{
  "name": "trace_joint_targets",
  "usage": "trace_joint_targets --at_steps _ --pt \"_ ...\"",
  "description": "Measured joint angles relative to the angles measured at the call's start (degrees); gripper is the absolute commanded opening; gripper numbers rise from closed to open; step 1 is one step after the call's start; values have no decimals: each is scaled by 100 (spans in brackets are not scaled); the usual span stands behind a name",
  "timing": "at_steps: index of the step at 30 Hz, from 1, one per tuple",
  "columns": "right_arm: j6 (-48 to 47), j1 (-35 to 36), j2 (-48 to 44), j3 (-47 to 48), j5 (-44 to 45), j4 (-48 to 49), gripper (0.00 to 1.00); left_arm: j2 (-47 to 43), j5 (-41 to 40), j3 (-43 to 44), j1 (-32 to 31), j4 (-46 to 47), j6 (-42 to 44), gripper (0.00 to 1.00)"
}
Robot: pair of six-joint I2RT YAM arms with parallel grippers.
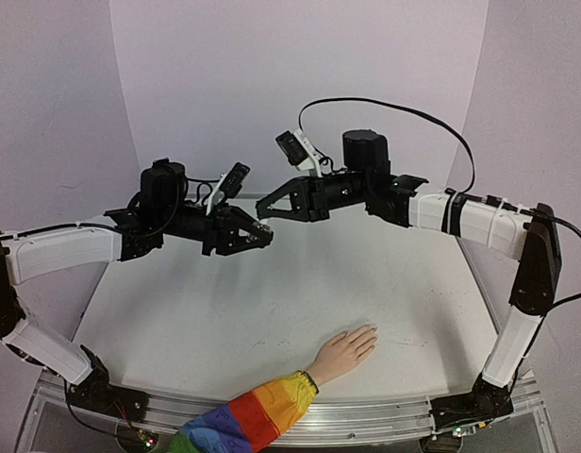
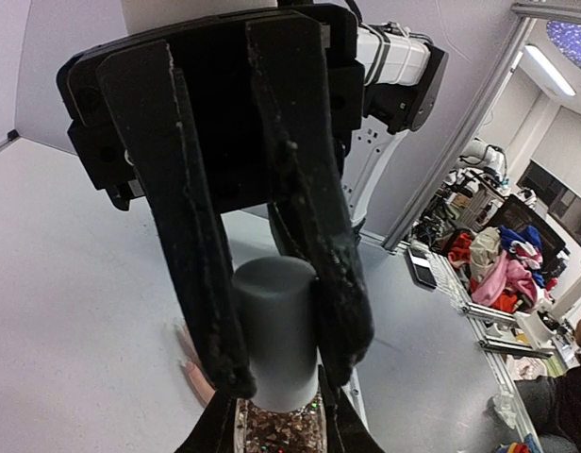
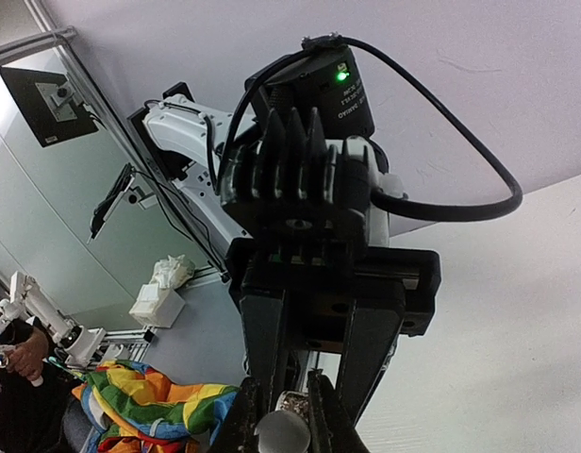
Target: Paint the nails
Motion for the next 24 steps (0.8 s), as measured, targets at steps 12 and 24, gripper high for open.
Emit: trace_joint_targets --at_steps 12,24 --pt "304 79 7 -72 2382 256 0 -192 -3486 79 -258 -295 1123 0" --pt "1163 966 551 922 7023 -944 22 516 -5777 380 -511 -85 2100 0"
